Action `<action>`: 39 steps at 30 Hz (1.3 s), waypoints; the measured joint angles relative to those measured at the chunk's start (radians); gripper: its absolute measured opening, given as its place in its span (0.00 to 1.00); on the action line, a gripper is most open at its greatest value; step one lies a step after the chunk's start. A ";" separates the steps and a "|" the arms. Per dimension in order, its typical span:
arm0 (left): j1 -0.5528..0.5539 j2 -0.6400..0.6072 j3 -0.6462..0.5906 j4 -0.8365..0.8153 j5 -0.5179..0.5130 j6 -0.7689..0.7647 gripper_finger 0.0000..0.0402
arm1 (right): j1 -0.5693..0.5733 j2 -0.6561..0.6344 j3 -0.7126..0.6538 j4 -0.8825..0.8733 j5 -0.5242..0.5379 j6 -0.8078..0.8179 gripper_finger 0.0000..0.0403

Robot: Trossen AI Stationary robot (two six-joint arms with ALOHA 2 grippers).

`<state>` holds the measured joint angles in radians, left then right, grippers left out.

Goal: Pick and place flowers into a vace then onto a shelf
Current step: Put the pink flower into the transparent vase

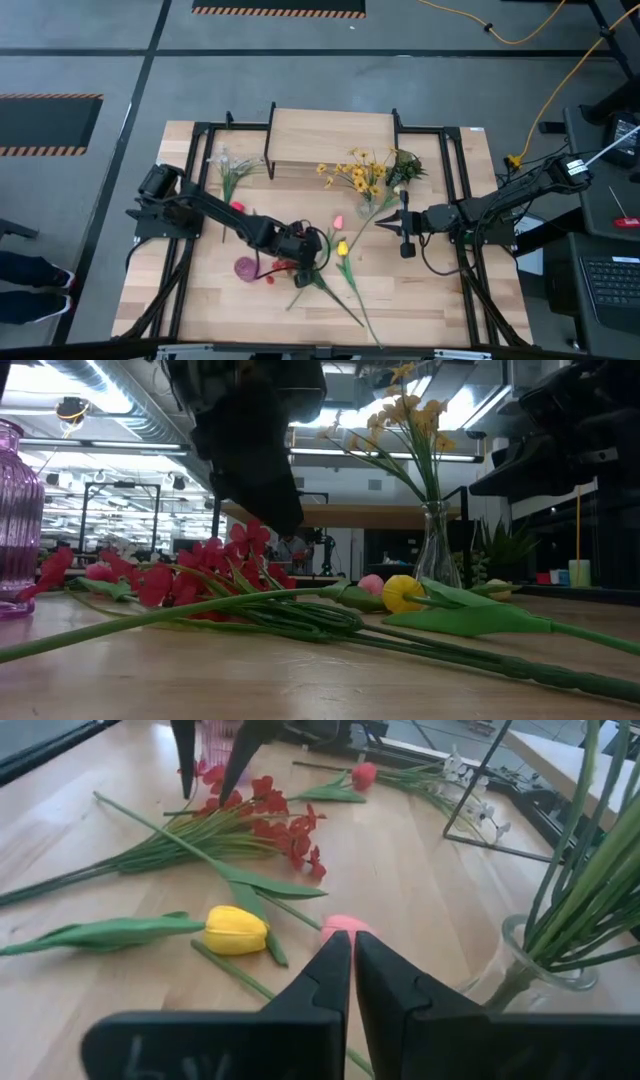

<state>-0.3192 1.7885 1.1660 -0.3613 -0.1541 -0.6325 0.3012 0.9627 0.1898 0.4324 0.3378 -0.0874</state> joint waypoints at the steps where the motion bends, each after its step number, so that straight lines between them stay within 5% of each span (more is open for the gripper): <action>1: 0.006 0.000 0.000 -0.001 0.009 -0.014 0.33 | 0.000 0.000 0.000 0.000 0.000 0.009 0.06; 10: 0.058 0.001 -0.051 0.049 0.056 -0.089 0.42 | 0.000 0.000 0.000 -0.010 0.000 0.036 0.06; 22: 0.083 0.099 -0.066 0.155 0.191 -0.081 0.42 | 0.000 0.001 0.000 -0.009 0.000 0.038 0.06; 39: 0.113 0.129 -0.066 0.183 0.249 -0.027 0.35 | 0.000 0.005 0.000 -0.011 0.000 0.083 0.06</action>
<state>-0.2066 1.9179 1.1004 -0.1784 0.0947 -0.6593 0.3012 0.9672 0.1898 0.4213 0.3378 -0.0043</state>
